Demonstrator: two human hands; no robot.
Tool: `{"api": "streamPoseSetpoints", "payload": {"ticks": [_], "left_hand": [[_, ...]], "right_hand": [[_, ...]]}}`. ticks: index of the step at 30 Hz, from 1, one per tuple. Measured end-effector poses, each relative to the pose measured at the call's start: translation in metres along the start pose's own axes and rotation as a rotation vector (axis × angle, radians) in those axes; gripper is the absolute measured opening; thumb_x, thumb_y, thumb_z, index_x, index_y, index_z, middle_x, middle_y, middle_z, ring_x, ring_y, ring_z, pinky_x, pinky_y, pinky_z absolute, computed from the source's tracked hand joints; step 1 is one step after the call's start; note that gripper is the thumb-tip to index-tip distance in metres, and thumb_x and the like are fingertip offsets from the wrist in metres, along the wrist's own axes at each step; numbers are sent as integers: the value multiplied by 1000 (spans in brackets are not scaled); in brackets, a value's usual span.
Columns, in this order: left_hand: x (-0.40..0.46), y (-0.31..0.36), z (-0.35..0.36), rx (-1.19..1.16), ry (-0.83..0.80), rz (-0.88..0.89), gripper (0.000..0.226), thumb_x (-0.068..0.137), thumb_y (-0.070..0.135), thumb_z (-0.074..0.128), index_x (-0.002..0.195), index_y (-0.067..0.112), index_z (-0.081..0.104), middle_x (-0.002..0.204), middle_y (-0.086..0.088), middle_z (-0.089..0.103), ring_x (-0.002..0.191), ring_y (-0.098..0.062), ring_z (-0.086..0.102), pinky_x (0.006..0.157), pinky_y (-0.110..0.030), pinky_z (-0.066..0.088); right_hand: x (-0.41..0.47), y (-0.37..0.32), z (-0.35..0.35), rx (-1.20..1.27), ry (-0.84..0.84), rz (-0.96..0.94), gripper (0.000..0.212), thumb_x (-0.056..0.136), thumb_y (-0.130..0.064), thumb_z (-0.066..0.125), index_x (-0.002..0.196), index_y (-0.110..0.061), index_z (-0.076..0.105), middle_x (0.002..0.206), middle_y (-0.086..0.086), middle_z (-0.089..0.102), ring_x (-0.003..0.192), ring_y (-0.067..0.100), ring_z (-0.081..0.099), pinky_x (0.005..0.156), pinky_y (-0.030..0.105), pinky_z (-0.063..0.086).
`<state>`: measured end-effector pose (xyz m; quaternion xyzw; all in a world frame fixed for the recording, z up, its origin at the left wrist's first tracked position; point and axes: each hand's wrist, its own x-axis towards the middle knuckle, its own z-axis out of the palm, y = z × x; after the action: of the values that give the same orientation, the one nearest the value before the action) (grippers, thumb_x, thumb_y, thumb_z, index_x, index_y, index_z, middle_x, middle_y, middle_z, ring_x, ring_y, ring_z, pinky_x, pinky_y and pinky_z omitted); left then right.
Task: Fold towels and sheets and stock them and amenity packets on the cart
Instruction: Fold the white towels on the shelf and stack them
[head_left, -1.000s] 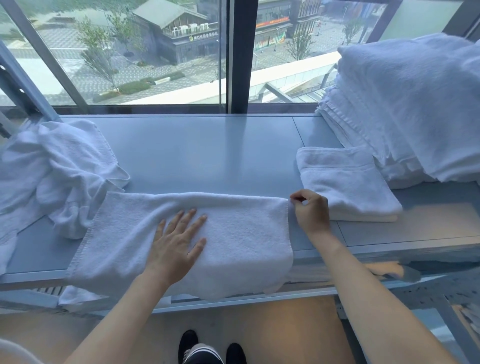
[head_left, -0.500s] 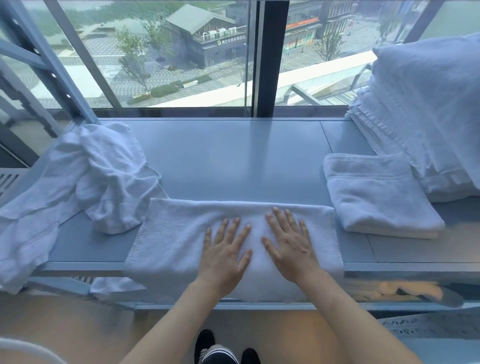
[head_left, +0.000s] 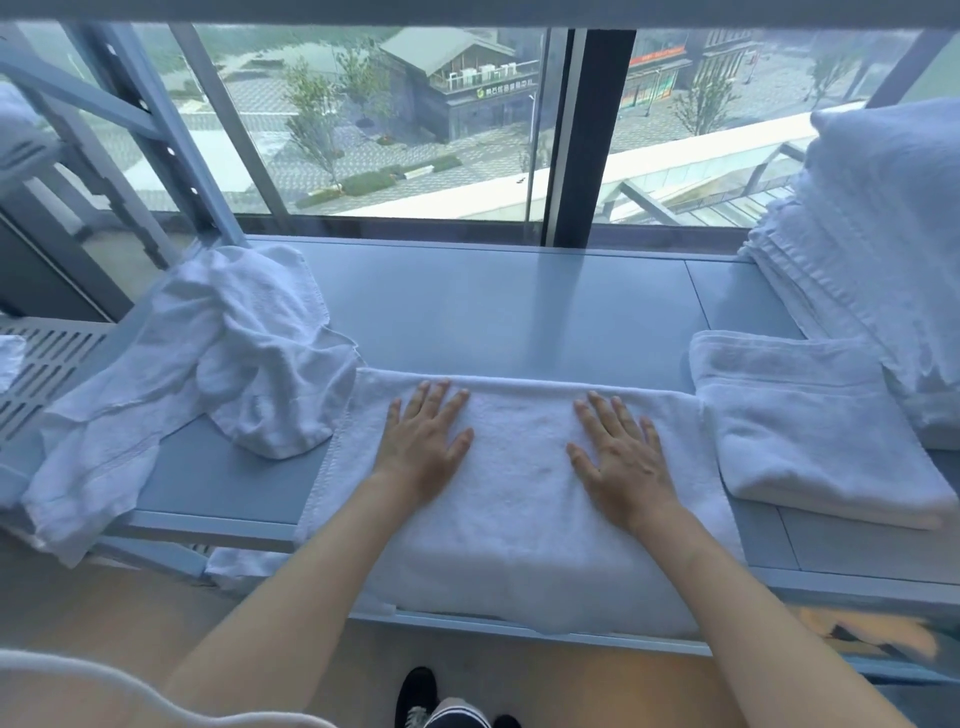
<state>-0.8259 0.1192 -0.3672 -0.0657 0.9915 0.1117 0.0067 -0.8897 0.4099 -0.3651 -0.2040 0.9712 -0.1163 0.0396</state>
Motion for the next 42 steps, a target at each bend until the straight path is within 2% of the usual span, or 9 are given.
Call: {"api": "streamPoseSetpoints", "payload": {"ticks": [9,12,15,18,23,30,33,37,42], "left_hand": [[66,-18,-9,31,-9,4,64,104,55,31,163,36,17,173,5,11,159,-18,7,127,-53,7],[80,-6,-19,128,18,-117,60,106,47,32,163,31,20,171,-2,17,158,-25,13,124,-59,12],[66,27,-29,88,84,-144,59,105,38,41,161,28,25,169,-4,23,155,-28,20,120,-62,21],[7,47,-20,-22,101,-78,58,100,49,41,156,33,34,167,-1,27,153,-30,25,116,-64,27],[-60,30,5,18,-27,-72,73,94,69,6,162,43,14,173,6,4,159,-24,-3,125,-58,3],[-59,29,11,-15,20,-70,72,96,70,10,163,44,11,173,7,4,160,-21,-6,126,-56,-3],[-60,28,11,-15,24,-71,72,96,70,9,163,44,10,173,7,3,159,-20,-6,126,-56,-3],[-61,26,17,-9,46,-62,71,96,71,9,162,45,8,173,8,2,159,-20,-7,126,-56,-2],[-45,27,22,7,45,-57,71,96,72,11,162,47,6,173,12,-2,159,-16,-9,126,-53,-5]], "right_hand": [[64,-3,-8,12,-25,4,68,103,-55,32,165,-33,12,173,-12,3,159,13,-1,128,48,1],[86,-5,-13,21,-37,8,67,104,-55,31,165,-34,12,173,-12,3,159,13,-2,127,48,0],[106,-3,-21,22,-50,2,66,104,-54,31,165,-33,12,173,-12,3,159,13,-1,128,48,0],[122,4,-28,4,-63,7,66,105,-53,29,165,-32,11,173,-11,1,159,13,-2,128,48,0],[129,7,-32,-10,-84,-7,66,106,-51,30,165,-30,10,173,-10,1,159,13,-2,128,47,0],[93,-14,-41,-76,66,-43,58,106,-33,39,161,-18,29,171,4,20,157,23,17,125,52,14],[35,-16,-31,74,62,-19,59,104,-42,41,160,-23,32,171,1,17,158,22,12,125,54,12],[-58,19,-11,64,-38,-45,69,100,-62,22,164,-38,12,172,-14,-7,158,12,-11,128,48,0],[-65,43,-6,-22,-55,-37,67,104,-60,22,163,-41,-2,170,-20,-15,155,6,-23,128,43,-6]]}}
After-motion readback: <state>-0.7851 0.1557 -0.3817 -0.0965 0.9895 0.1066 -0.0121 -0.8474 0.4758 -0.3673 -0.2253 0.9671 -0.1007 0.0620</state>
